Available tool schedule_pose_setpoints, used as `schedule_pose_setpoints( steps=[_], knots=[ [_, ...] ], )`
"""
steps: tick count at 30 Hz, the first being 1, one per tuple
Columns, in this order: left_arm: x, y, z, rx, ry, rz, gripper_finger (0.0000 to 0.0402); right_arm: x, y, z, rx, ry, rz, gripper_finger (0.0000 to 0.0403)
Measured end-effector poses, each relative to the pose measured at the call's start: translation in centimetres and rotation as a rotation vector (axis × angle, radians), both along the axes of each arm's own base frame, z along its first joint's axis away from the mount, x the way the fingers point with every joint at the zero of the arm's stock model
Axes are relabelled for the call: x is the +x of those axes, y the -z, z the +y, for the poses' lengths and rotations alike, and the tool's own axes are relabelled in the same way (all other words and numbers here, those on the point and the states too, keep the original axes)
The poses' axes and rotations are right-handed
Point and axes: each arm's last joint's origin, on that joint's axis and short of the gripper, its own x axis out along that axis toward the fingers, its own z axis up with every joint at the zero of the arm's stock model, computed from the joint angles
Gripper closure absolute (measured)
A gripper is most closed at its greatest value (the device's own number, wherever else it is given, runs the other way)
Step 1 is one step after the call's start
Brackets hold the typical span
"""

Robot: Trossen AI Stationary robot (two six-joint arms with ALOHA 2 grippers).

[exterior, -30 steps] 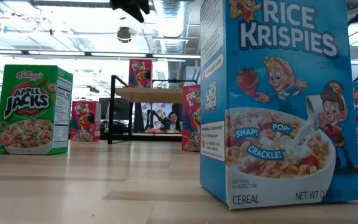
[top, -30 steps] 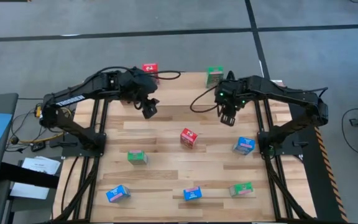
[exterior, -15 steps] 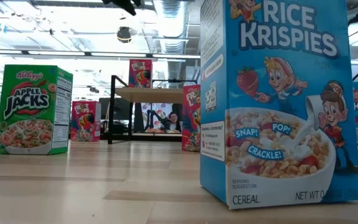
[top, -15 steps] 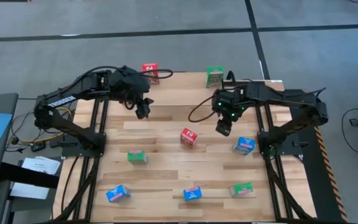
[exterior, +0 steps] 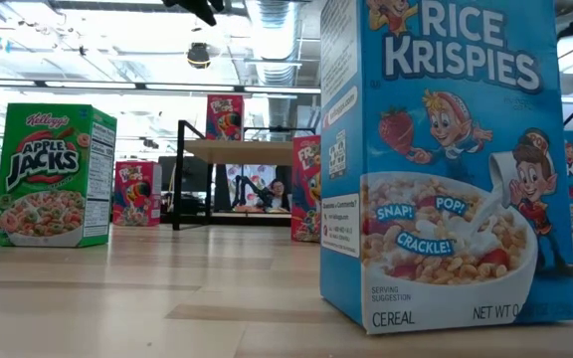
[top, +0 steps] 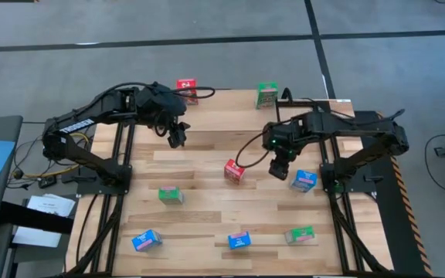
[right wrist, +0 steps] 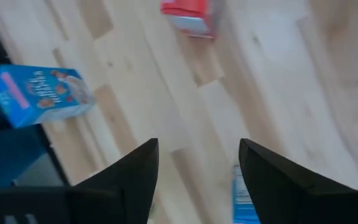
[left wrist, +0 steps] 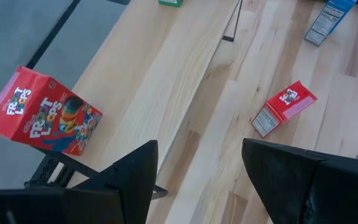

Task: Stack cereal on shelf
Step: Put the bottom right blue cereal box on the shelf

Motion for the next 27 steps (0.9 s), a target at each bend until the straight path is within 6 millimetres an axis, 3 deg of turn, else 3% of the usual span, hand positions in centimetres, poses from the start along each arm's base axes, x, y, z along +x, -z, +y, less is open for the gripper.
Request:
schedule_pose_setpoints(
  steps=[9,27],
  knots=[
    [0.3,0.0,-1.5,-0.004,0.061,-0.002,0.0177,1.2,-0.6,2.8,0.055,-0.053,-0.132,0.0119],
    [0.6,0.0,-6.7,-0.066,0.207,-0.032,0.0177,2.4,-2.3,9.9,0.108,-0.282,-0.449,0.0117]
  ],
)
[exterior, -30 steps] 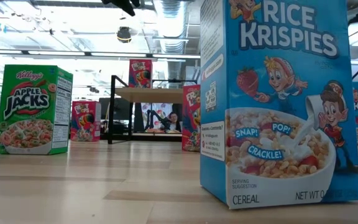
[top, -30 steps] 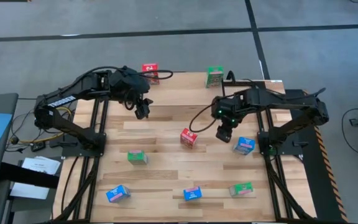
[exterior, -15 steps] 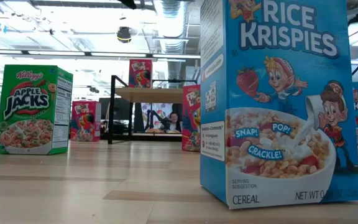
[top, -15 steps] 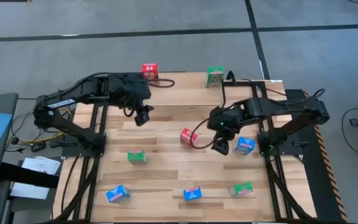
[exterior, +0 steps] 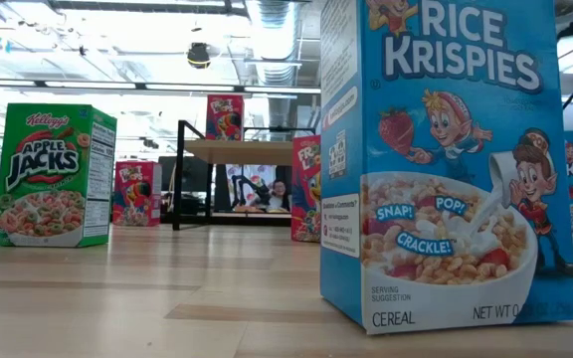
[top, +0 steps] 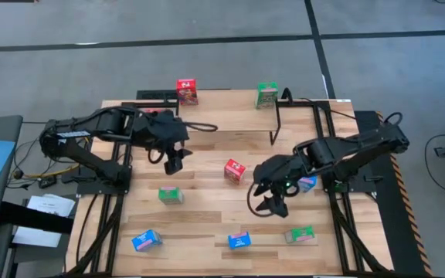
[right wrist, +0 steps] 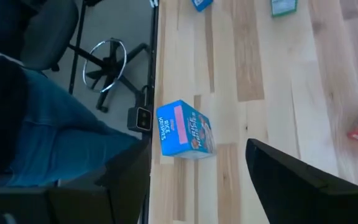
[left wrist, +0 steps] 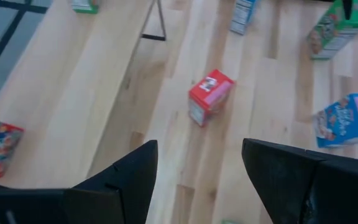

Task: Stack cereal on shelf
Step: Put the bottom right blue cereal box on the shelf

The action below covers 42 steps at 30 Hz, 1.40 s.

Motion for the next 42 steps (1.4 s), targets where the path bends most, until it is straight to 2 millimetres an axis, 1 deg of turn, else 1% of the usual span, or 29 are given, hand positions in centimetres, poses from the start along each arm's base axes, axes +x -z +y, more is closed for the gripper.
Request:
schedule_pose_setpoints(
  steps=[5,8,10,12,14,16,19,21,23,26,29,33,42],
  knots=[
    [-0.1,0.0,-1.2,-0.023,0.027,-0.007,0.0177,0.4,0.6,1.2,-0.024,-0.012,-0.003,0.0117],
    [-0.2,0.0,-1.9,-0.034,0.045,-0.009,0.0177,1.0,0.5,1.9,-0.004,-0.024,-0.047,0.0116],
    [-0.2,0.0,-2.3,-0.049,0.046,-0.015,0.0177,1.1,0.8,2.3,-0.006,-0.035,-0.043,0.0116],
    [-0.2,0.0,-2.7,-0.069,0.044,-0.019,0.0177,1.7,0.8,2.8,0.004,-0.047,-0.08,0.0117],
    [-0.3,0.0,-3.0,-0.083,0.046,-0.023,0.0177,1.5,1.1,3.1,-0.017,-0.071,-0.068,0.0117],
    [-0.4,0.0,-3.4,-0.097,0.048,-0.023,0.0177,2.1,1.3,3.6,-0.027,-0.094,-0.101,0.0117],
    [-0.5,0.0,-3.9,-0.116,0.051,-0.026,0.0177,2.2,2.3,4.1,-0.074,-0.115,-0.065,0.0117],
    [-0.5,0.0,-4.1,-0.13,0.046,-0.032,0.0177,2.7,2.6,4.5,-0.076,-0.123,-0.083,0.0117],
    [-0.5,-0.1,-4.3,-0.132,0.032,-0.045,0.0177,2.7,3.3,4.8,-0.091,-0.137,-0.046,0.0117],
    [-0.6,-0.1,-4.5,-0.135,0.016,-0.05,0.0177,3.0,3.7,5.6,-0.119,-0.189,-0.076,0.0117],
    [-0.6,-0.1,-4.6,-0.148,0.003,-0.054,0.0177,3.1,3.9,6.4,-0.146,-0.243,-0.111,0.0117],
    [-0.6,-0.1,-4.6,-0.17,-0.02,-0.058,0.0177,2.9,4.1,7.0,-0.156,-0.269,-0.102,0.0117],
    [-0.6,0.0,-4.6,-0.212,-0.047,-0.063,0.0177,2.6,4.2,7.2,-0.217,-0.237,-0.109,0.0117]
  ],
)
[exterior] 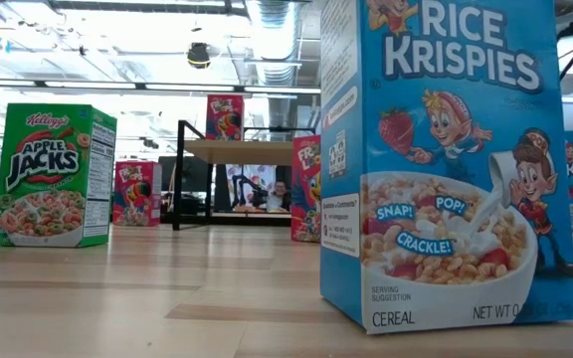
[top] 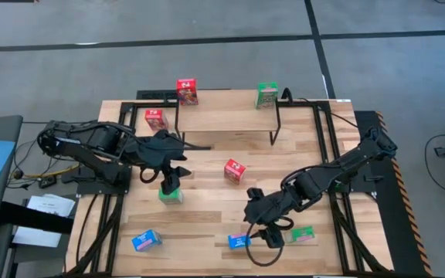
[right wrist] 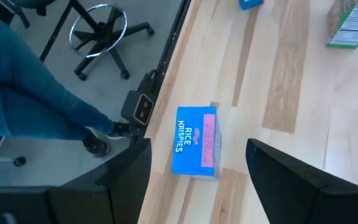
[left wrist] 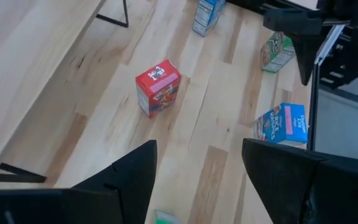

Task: Stack cereal on shelf
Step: Put the bottom right blue cereal box on the shelf

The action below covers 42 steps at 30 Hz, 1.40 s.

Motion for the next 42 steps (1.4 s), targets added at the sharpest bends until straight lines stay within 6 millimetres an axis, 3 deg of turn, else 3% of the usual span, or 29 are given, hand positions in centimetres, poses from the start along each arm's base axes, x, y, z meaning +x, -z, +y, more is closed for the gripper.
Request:
schedule_pose_setpoints(
  steps=[13,26,42],
  knots=[
    [0.0,0.0,0.0,-0.031,-0.039,-0.007,0.0177,1.6,4.1,3.3,-0.075,-0.029,0.06,0.0117],
    [0.0,0.0,0.0,-0.031,-0.043,-0.001,0.0177,2.1,7.1,4.4,-0.19,0.009,0.113,0.0117],
    [0.0,0.0,0.0,-0.026,-0.047,-0.003,0.0177,1.9,7.0,4.5,-0.18,0.043,0.128,0.0117]
  ],
)
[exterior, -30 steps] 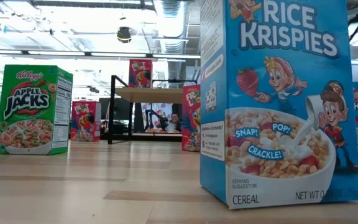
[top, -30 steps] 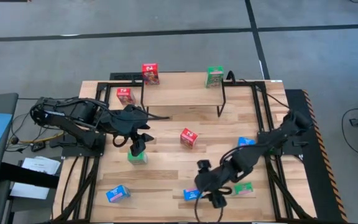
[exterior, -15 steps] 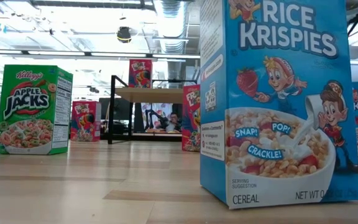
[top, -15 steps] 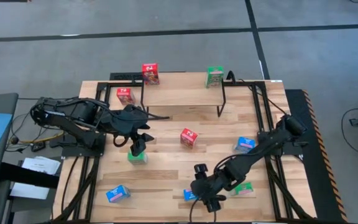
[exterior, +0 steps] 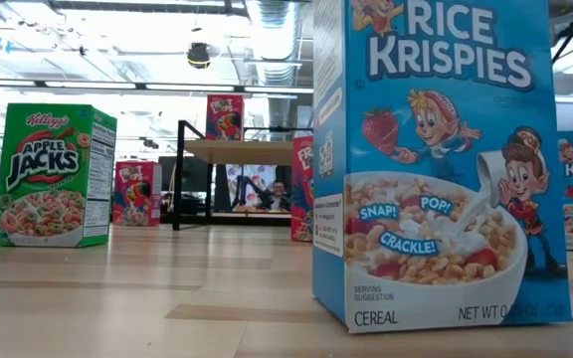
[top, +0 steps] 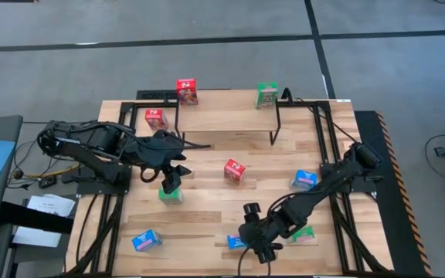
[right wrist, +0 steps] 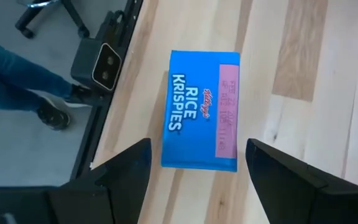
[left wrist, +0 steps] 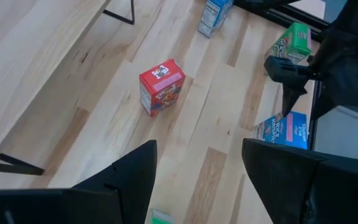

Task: Stack cereal on shelf
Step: Put the bottom right blue cereal box on the shelf

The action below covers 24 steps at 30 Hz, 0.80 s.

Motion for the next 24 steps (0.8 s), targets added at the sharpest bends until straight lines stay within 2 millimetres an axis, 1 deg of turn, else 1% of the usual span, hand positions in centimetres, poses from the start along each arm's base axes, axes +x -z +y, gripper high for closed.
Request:
schedule_pose_setpoints(
  steps=[6,10,13,18,22,24],
  knots=[
    [0.0,0.0,0.1,0.015,-0.011,-0.003,0.0177,0.0,-0.1,0.1,0.023,-0.002,-0.004,0.0117],
    [0.0,0.0,0.1,0.016,-0.012,-0.003,0.0177,0.2,0.6,0.3,0.017,0.003,0.019,0.0117],
    [0.0,0.0,0.1,0.016,-0.011,-0.002,0.0177,0.2,0.5,0.5,0.032,0.011,0.015,0.0117],
    [0.0,0.0,0.1,0.016,-0.011,-0.002,0.0177,0.4,1.1,0.4,0.01,0.025,0.023,0.0117],
    [0.0,0.0,0.1,0.016,-0.011,-0.001,0.0177,0.4,2.0,0.5,-0.011,0.027,0.057,0.0117],
    [0.0,0.0,0.1,0.018,-0.01,0.0,0.0177,0.6,1.7,0.6,0.006,0.042,0.039,0.0117]
  ],
)
